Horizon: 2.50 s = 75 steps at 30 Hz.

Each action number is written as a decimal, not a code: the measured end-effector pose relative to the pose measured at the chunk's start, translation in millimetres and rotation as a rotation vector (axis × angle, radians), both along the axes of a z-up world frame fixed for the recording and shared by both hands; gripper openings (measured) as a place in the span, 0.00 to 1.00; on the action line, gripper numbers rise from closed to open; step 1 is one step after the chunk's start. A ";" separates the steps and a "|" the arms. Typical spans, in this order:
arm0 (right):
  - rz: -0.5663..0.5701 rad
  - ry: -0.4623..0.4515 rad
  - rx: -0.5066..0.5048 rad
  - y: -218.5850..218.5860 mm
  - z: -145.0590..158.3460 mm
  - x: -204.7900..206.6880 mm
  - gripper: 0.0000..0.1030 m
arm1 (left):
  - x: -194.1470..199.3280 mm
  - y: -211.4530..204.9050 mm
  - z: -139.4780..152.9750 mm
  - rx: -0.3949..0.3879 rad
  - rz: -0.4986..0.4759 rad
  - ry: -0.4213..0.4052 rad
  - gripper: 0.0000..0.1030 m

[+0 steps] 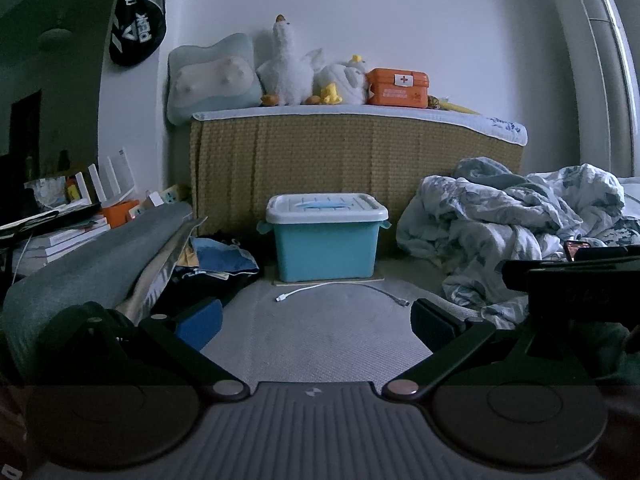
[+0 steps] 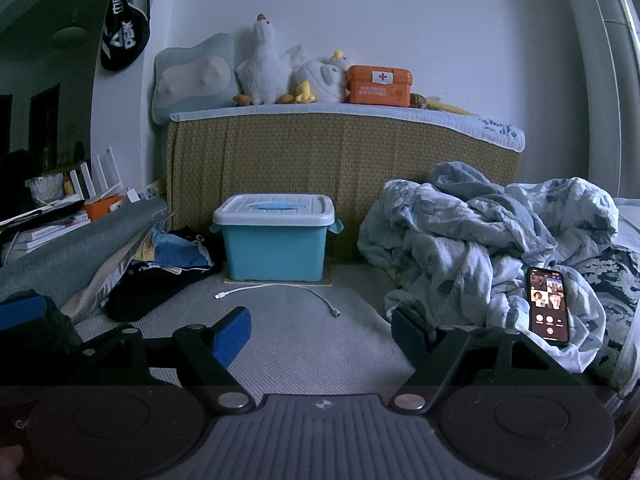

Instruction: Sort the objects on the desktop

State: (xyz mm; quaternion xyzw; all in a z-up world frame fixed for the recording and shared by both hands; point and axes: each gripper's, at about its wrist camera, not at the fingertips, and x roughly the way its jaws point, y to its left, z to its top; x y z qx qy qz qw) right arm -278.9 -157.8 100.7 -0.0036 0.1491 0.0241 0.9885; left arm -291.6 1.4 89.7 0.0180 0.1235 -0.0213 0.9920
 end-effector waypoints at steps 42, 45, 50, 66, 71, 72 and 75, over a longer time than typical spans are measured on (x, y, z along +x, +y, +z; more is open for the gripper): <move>-0.007 -0.020 0.011 -5.0 3.8 -2.4 0.87 | 2.0 0.1 -0.5 0.004 -0.003 0.011 1.00; -0.010 -0.026 0.012 -5.5 4.2 -3.0 0.88 | 1.7 -0.4 -0.5 0.004 -0.003 0.011 1.00; -0.022 -0.034 0.008 -5.8 4.7 -3.5 0.88 | 0.7 -1.2 -0.7 0.004 -0.005 0.011 1.00; -0.022 -0.031 0.003 -5.0 4.2 -2.9 0.88 | 1.0 -0.9 -0.8 0.003 -0.005 0.013 1.00; -0.019 -0.031 0.002 -5.3 4.2 -3.0 0.88 | 1.7 -1.2 -1.2 0.004 -0.004 0.014 1.00; -0.021 -0.031 0.001 -5.3 4.3 -3.1 0.88 | 1.6 -1.2 -1.3 0.004 -0.005 0.015 1.00; -0.020 -0.033 -0.001 -4.6 4.5 -3.6 0.88 | 1.5 -1.4 -1.5 0.004 -0.004 0.015 1.00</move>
